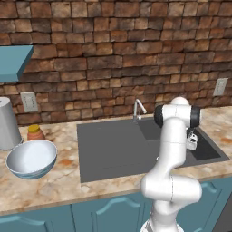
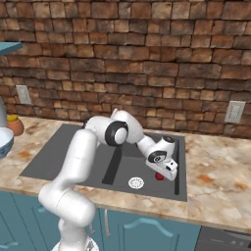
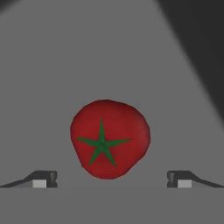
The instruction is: Pick the tomato from the sink and place it in the bowl. Then pick the bowl and place it in the microwave. Then close the microwave door and press the start button.
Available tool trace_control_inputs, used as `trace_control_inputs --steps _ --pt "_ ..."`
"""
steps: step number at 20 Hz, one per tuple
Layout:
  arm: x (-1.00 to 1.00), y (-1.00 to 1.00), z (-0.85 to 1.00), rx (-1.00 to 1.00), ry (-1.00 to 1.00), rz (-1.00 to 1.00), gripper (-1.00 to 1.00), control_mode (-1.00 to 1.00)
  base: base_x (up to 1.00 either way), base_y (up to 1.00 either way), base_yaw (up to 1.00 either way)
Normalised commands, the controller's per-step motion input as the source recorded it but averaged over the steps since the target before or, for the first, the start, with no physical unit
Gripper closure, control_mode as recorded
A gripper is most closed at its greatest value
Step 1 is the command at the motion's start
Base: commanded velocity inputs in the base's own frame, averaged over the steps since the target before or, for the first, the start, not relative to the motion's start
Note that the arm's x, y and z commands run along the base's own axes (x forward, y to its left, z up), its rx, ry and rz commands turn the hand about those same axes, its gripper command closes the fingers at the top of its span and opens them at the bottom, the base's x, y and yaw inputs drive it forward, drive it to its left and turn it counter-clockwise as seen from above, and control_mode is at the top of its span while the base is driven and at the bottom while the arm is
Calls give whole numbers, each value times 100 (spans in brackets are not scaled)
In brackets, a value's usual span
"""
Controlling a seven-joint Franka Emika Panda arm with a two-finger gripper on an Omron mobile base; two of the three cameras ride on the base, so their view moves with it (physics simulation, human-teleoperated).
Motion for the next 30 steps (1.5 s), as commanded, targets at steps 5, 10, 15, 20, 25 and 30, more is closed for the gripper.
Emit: trace_control_inputs --steps 5,10,15,20,25,30 --pt "23 -1 -37 0 -3 0 -100 -100 0 0 0" --pt "22 -12 -26 0 -3 0 -100 -100 0 0 0" --pt "1 -9 -5 0 0 -1 100 -100 0 0 0" --pt "-32 0 6 0 -8 0 100 -100 0 0 0" --pt "-85 12 90 -3 -22 3 100 -100 0 0 0" --pt "-70 34 100 -10 -7 1 100 -100 0 0 0"
